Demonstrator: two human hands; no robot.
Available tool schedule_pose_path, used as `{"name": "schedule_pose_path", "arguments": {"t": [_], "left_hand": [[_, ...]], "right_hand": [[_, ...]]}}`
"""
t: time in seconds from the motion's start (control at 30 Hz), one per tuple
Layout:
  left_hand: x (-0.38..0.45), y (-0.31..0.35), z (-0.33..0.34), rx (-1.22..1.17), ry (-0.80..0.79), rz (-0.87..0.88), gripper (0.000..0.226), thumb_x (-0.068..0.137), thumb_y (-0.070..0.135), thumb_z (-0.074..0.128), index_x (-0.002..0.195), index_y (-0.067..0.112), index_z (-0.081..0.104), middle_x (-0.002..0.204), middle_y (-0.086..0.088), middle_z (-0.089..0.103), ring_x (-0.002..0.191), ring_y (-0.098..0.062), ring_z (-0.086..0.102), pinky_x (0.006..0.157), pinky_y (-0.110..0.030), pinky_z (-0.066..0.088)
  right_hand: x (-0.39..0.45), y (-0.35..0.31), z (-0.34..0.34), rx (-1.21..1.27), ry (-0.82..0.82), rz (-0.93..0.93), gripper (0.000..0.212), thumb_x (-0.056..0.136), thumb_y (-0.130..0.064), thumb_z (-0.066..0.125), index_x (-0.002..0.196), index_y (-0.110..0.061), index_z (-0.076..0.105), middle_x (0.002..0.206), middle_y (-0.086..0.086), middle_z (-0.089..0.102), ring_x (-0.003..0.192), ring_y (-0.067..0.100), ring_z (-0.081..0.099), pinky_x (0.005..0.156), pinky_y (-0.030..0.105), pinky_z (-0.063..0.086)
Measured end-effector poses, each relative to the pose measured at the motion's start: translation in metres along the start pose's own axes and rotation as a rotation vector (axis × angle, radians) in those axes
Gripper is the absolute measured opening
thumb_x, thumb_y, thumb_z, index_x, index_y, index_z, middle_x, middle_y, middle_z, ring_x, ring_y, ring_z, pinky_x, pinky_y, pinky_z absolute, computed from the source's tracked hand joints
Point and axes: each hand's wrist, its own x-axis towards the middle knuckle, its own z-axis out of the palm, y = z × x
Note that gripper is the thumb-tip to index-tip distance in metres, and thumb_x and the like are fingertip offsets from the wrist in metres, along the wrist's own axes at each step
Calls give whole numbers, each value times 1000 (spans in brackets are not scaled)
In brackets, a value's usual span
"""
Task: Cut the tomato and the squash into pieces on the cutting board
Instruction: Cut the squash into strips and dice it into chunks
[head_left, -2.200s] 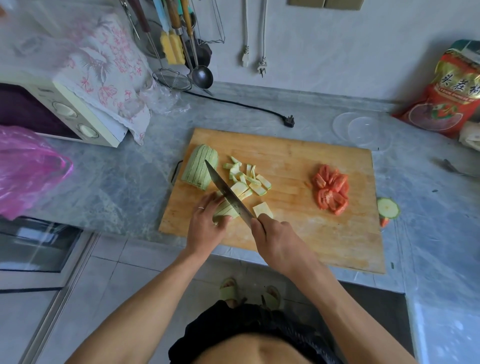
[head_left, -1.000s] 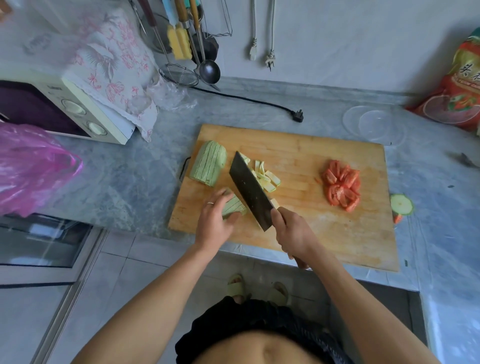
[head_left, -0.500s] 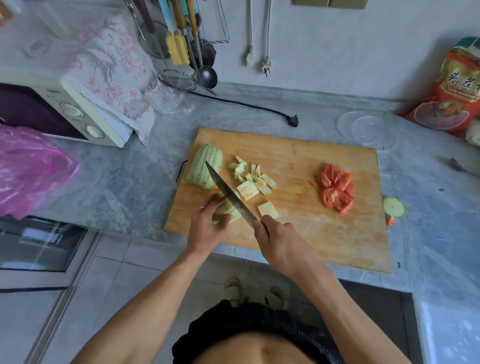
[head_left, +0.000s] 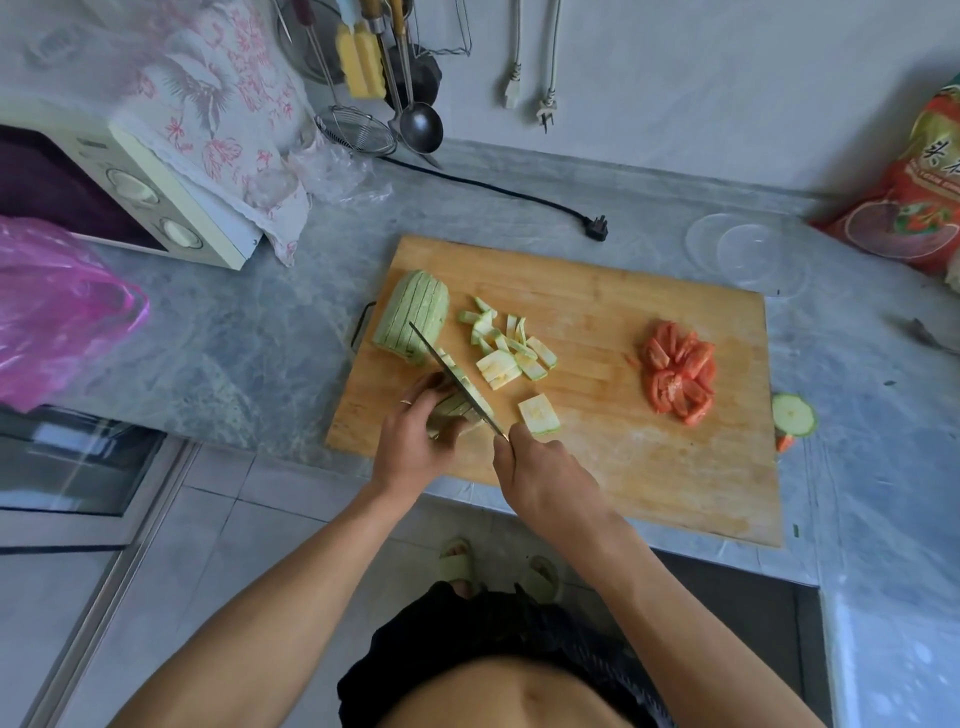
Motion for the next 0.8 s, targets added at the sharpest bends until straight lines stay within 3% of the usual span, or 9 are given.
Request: {"name": "schedule_pose_path", "arguments": {"t": [0.13, 0.27, 0.37, 0.5, 0.63, 0.8], "left_hand": [[0, -1, 0, -26, 2, -11, 41, 76, 13, 84, 114, 8, 68, 129, -2, 64, 122, -18, 59, 97, -29, 51], [-4, -7, 1, -31, -15, -29, 45, 77, 13, 83, 118, 8, 67, 129, -2, 63, 123, -18, 59, 98, -38, 51], [-5, -9, 1, -20, -25, -9, 45, 79, 14, 81, 120, 4, 65, 133, -4, 61, 121, -19, 60, 96, -41, 53], [-7, -11, -1, -9, -66, -12, 48, 82, 22, 76, 126, 8, 62, 139, -4, 55, 126, -21, 55, 95, -44, 54], [-13, -12, -3, 5, -110, -34, 58, 78, 22, 79, 132, 16, 58, 143, -9, 46, 127, -26, 52, 95, -39, 55], [-2, -4, -5, 10, -106, -67, 58, 75, 14, 81, 129, 18, 61, 142, -5, 53, 130, -23, 50, 104, -43, 47]], "right_hand": [[11, 14, 16, 51, 16, 16, 35, 105, -42, 30, 90, -11, 39, 68, 11, 52, 59, 35, 49, 55, 41, 43], [13, 27, 11, 157, 23, 58, 37, 105, -40, 33, 88, -11, 46, 68, 11, 55, 58, 31, 50, 53, 36, 37], [18, 40, -1, 354, -20, 164, 40, 105, -39, 30, 89, -9, 52, 68, 8, 53, 53, 23, 51, 45, 31, 44], [14, 51, -7, 586, -76, 263, 44, 105, -41, 28, 96, -6, 53, 60, 6, 44, 43, 16, 40, 42, 28, 40], [9, 44, -14, 545, -65, 193, 40, 105, -41, 31, 91, -9, 52, 62, 6, 47, 43, 15, 41, 40, 27, 40], [-1, 25, -30, 361, 36, 29, 39, 105, -39, 34, 78, -16, 49, 65, 5, 54, 46, 20, 50, 35, 28, 43]]}}
